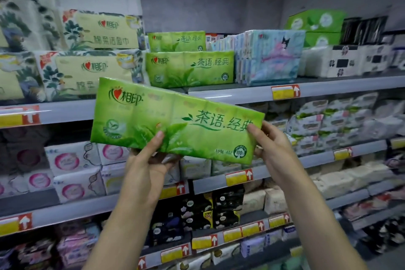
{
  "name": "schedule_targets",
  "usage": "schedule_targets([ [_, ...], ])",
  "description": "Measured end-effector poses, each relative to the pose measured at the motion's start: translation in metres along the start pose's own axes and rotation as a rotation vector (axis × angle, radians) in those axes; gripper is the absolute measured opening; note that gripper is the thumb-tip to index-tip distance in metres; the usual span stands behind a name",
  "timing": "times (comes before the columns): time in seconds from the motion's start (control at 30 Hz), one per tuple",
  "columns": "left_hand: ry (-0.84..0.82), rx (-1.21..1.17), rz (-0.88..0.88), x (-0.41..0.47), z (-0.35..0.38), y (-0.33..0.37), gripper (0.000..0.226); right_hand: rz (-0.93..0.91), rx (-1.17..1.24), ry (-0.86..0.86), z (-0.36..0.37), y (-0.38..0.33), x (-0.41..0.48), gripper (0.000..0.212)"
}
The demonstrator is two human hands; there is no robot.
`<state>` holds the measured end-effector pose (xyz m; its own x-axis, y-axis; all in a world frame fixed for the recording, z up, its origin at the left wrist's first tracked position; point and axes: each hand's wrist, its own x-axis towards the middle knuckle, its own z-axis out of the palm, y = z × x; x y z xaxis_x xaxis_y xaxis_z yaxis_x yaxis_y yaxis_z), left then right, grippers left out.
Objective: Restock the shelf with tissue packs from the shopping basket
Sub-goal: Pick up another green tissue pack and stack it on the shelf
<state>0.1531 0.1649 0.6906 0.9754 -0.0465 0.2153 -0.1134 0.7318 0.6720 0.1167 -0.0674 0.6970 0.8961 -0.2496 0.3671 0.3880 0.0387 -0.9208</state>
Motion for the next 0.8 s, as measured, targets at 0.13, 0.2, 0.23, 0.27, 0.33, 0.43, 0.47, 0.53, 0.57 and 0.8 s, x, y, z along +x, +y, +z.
schedule_targets([
  [0.13,-0.037,0.089,0.096,0.006,0.02,-0.021,0.083,-0.052,0.041,-0.017,-0.027,-0.008,0.018,0.044],
  [0.2,-0.067,0.149,0.123,0.008,0.026,-0.026,0.07,-0.092,0.056,-0.018,-0.039,-0.007,0.023,0.053],
  [0.23,-0.088,0.187,0.131,0.008,0.029,-0.028,0.063,-0.101,0.063,-0.017,-0.045,-0.006,0.027,0.054],
  [0.27,-0.104,0.225,0.139,0.007,0.033,-0.029,0.058,-0.105,0.071,-0.016,-0.05,-0.006,0.031,0.055],
  [0.33,-0.09,0.285,0.162,0.007,0.038,-0.032,0.063,-0.117,0.087,-0.026,-0.059,-0.007,0.04,0.054],
  [0.43,0.035,0.338,0.218,0.011,0.039,-0.032,0.092,-0.156,0.108,-0.062,-0.068,-0.01,0.054,0.048],
  [0.47,0.068,0.348,0.242,0.012,0.039,-0.031,0.098,-0.158,0.112,-0.067,-0.07,-0.01,0.058,0.046],
  [0.53,0.12,0.359,0.283,0.013,0.035,-0.029,0.1,-0.149,0.12,-0.073,-0.072,-0.007,0.064,0.046],
  [0.57,0.145,0.366,0.299,0.013,0.033,-0.028,0.099,-0.146,0.126,-0.084,-0.072,-0.003,0.067,0.051],
  [0.8,0.253,0.451,0.436,0.011,0.036,-0.014,0.088,-0.154,0.163,-0.14,-0.058,0.004,0.084,0.059],
])
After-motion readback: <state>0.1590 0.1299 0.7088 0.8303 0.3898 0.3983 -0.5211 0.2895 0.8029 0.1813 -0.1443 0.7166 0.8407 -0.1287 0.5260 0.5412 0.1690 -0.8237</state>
